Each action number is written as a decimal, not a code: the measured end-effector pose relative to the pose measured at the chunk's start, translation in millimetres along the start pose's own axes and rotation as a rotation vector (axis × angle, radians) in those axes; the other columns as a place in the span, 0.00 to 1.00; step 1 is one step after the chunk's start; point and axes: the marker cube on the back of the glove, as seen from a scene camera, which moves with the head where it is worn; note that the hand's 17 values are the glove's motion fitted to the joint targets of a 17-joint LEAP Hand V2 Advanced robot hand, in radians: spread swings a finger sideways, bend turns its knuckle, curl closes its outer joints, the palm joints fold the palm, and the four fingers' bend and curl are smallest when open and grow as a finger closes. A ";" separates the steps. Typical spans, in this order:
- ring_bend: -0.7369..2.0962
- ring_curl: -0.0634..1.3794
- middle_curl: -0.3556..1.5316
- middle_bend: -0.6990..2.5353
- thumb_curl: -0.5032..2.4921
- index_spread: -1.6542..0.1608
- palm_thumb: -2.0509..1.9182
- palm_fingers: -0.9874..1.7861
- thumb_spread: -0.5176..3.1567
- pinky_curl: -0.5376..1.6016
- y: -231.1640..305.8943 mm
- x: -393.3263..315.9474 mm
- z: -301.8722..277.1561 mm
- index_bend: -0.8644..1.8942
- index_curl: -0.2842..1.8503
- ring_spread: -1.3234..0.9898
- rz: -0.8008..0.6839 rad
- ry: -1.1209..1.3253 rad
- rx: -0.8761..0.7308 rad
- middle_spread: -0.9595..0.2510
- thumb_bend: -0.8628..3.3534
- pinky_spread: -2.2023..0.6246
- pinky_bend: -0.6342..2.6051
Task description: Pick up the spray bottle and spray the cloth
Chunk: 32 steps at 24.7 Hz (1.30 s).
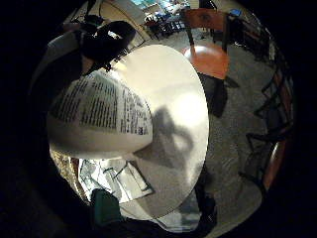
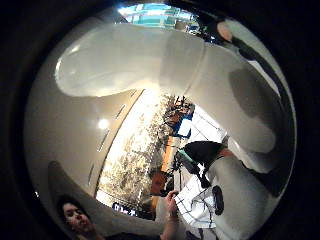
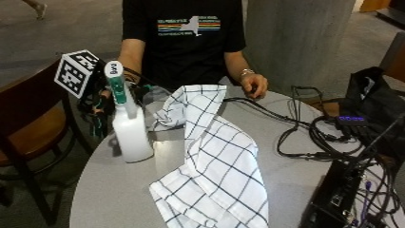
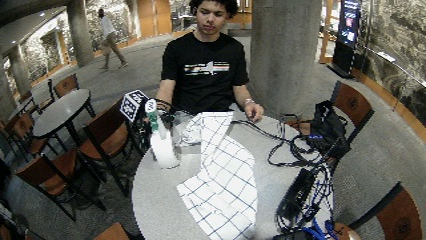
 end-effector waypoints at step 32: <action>0.38 0.26 0.43 0.37 0.35 0.77 0.79 0.73 0.30 0.38 -51.6 -9.5 47.9 0.43 0.28 0.56 -0.012 -0.108 0.165 0.71 0.22 0.88 0.29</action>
